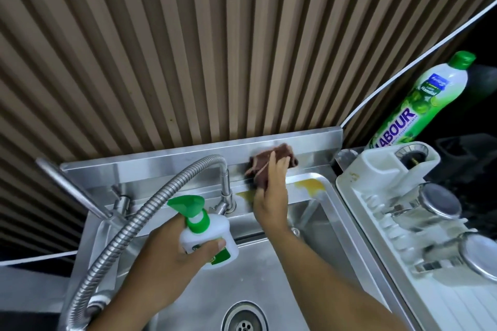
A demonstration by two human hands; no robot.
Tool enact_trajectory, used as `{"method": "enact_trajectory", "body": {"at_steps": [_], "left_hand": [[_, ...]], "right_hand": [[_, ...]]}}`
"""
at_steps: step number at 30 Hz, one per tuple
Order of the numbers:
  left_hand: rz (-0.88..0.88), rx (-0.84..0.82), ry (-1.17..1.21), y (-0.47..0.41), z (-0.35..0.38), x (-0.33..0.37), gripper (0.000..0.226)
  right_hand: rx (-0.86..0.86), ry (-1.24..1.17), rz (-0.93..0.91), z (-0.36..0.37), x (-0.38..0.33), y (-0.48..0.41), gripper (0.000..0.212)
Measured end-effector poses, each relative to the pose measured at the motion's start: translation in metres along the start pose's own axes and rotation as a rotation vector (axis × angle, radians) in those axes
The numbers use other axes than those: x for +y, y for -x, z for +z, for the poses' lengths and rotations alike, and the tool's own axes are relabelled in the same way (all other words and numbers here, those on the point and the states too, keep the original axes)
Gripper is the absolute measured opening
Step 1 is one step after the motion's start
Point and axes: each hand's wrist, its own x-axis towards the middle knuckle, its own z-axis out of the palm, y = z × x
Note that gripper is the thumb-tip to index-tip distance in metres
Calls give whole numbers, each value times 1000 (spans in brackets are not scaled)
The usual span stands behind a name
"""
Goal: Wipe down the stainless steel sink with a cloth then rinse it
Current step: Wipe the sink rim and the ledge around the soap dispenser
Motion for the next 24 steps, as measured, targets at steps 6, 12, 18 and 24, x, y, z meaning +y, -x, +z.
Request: {"method": "enact_trajectory", "body": {"at_steps": [6, 12, 18, 24], "left_hand": [[3, 2, -19, 0, 1, 2, 29], [14, -13, -8, -2, -2, -1, 34], [26, -30, -9, -3, -1, -4, 37], [29, -29, -41, -6, 4, -2, 30]], "right_hand": [[-411, 586, -447, 0, 37, 15, 74], [-446, 606, -594, -38, 45, 22, 56], [-119, 572, -81, -53, 45, 13, 58], [-216, 461, -90, 4, 12, 34, 58]]}}
